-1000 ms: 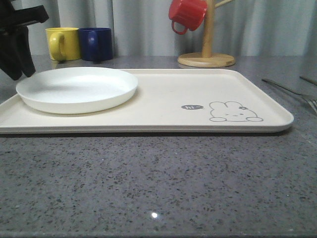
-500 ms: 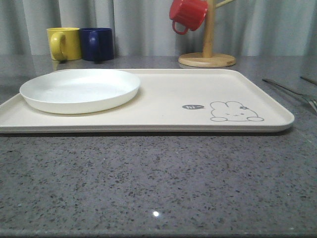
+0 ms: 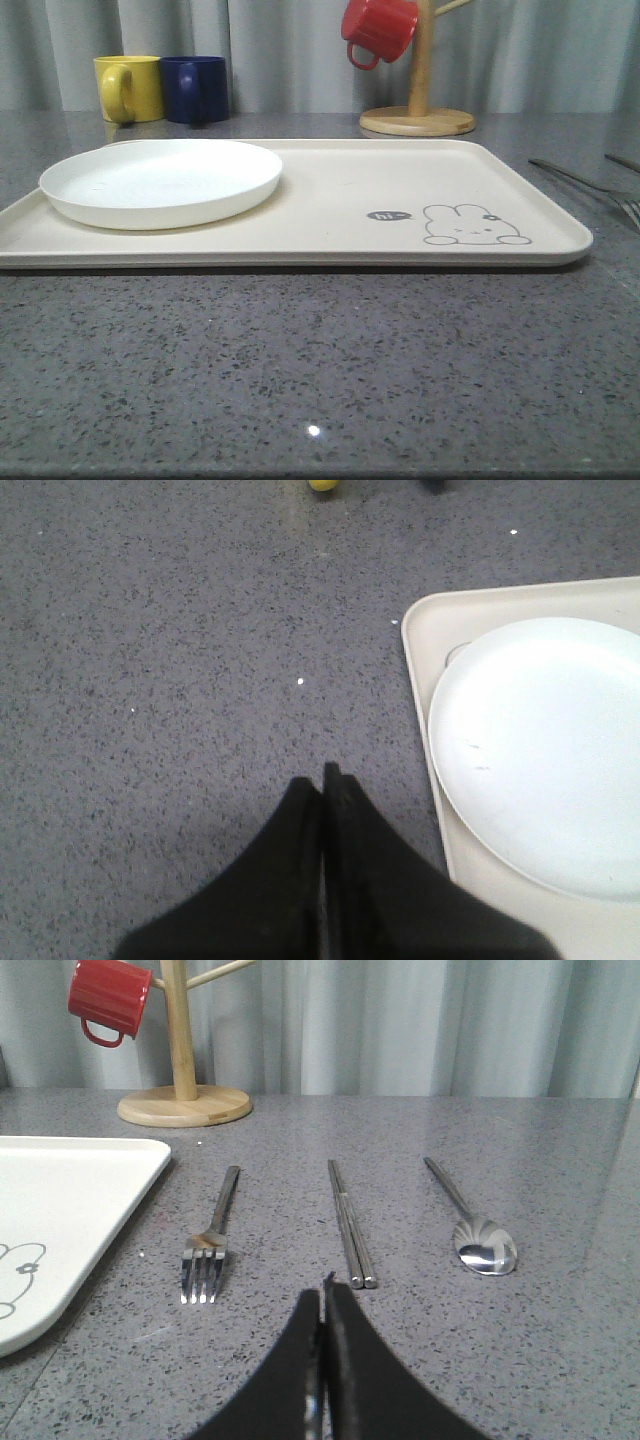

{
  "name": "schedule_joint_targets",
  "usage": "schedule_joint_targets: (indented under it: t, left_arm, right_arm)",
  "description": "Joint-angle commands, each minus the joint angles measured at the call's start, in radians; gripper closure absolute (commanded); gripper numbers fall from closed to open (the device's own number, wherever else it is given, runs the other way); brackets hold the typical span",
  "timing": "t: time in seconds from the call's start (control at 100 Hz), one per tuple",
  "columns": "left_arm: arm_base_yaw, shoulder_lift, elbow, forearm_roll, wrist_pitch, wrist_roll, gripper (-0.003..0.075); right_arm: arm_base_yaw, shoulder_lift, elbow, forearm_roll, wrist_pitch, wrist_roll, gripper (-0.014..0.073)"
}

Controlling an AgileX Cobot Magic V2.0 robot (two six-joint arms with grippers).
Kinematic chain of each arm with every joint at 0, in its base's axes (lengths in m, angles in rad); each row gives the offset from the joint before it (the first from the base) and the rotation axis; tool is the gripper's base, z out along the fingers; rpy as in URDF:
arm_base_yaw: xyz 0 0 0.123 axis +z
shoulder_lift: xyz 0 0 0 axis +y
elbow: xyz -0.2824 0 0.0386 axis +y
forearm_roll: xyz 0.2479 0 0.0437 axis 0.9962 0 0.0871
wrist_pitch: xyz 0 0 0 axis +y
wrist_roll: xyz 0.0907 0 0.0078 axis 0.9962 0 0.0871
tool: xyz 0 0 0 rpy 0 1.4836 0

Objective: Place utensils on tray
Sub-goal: 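Withdraw the left gripper from the plate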

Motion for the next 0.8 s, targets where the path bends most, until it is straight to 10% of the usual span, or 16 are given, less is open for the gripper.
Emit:
schedule_joint_targets:
  t: [0.0, 0.79]
  left_arm:
    - [-0.005, -0.117, 0.075, -0.017, -0.107, -0.001, 0.0739]
    - [-0.005, -0.871, 0.470, -0.033, -0.153, -0.001, 0.0739]
  right_arm:
    - [-0.005, -0.020, 0.003, -0.003, -0.079, -0.007, 0.0655]
    - [-0.005, -0.018, -0.025, -0.015, -0.056, -0.007, 0.0655]
